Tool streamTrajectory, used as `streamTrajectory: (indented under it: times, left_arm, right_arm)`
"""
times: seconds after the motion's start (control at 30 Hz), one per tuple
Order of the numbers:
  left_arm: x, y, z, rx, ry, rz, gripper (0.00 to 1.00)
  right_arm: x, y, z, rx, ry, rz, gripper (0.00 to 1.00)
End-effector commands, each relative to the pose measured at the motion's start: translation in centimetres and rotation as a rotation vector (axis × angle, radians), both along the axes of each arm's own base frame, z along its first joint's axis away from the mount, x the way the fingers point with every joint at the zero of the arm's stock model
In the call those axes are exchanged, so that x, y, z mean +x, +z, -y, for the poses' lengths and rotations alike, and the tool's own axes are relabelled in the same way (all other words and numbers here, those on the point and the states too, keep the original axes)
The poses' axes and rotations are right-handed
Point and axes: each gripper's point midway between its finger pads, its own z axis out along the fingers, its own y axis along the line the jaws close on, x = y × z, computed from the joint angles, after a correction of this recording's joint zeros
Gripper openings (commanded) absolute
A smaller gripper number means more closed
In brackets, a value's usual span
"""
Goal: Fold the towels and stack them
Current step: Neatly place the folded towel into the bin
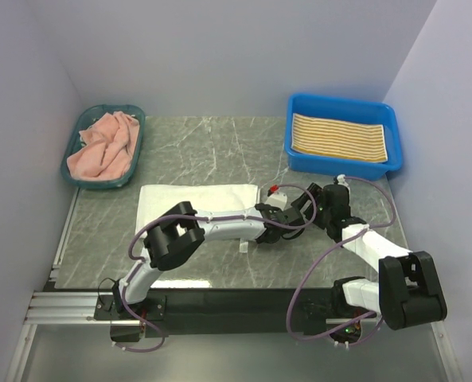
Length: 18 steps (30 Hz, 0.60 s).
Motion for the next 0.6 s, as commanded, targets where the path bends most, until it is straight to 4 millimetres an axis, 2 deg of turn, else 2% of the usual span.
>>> streamTrajectory:
  times: [0.0, 0.03, 0.07, 0.23, 0.27, 0.33, 0.37, 0.43, 0.47, 0.53, 0.57]
  left_arm:
    - [-1.0, -2.7, -1.3, 0.059, 0.012, -0.043, 0.4]
    - [-1.1, -3.0, -1.5, 0.06, 0.012, -0.045, 0.29]
    - [-1.2, -3.5, -2.0, 0.063, 0.017, -0.049, 0.23]
    - [-0.5, -3.5, -3.6, 0.043, 0.05, -0.047, 0.01]
    - [-0.5, -3.8, -4.2, 0.052, 0.052, -0.047, 0.01]
    - [-0.2, -3.4, -4.0, 0.012, 0.052, -0.049, 0.01]
    - [-0.4, -3.6, -4.1, -0.003, 0.048, -0.056, 0.01]
    - [-0.3, -2.4, -2.4, -0.12, 0.023, -0.057, 0.01]
    - [-0.6, -2.6, -2.8, -0.135, 0.02, -0.068, 0.01]
    - [-0.2, -1.4, -2.2, -0.211, 0.025, -0.066, 0.01]
    - [-0.3, -1.3, -2.6, -0.215, 0.03, -0.067, 0.01]
  right_arm:
    - [0.6, 1.2, 0.3, 0.004, -0.006, 0.064, 0.84]
    - [0.5, 1.2, 0.2, 0.008, 0.0, 0.063, 0.84]
    - [0.6, 1.4, 0.3, 0.011, -0.002, 0.07, 0.84]
    - [0.5, 1.6, 0.0, 0.029, 0.015, 0.089, 0.84]
    - [0.4, 1.6, -0.6, 0.052, 0.047, 0.086, 0.84]
    - [0.6, 2.1, -1.8, 0.091, 0.101, 0.108, 0.83]
    - [0.2, 1.8, -2.9, 0.137, 0.156, 0.09, 0.83]
    - [0.2, 2.3, -4.5, 0.216, 0.2, 0.098, 0.83]
    - [-0.2, 1.7, -5.5, 0.271, 0.23, 0.06, 0.83]
    - [0.0, 1.9, -7.1, 0.311, 0.27, 0.053, 0.83]
    - [-0.3, 1.0, -7.8, 0.345, 0.274, 0.01, 0.83]
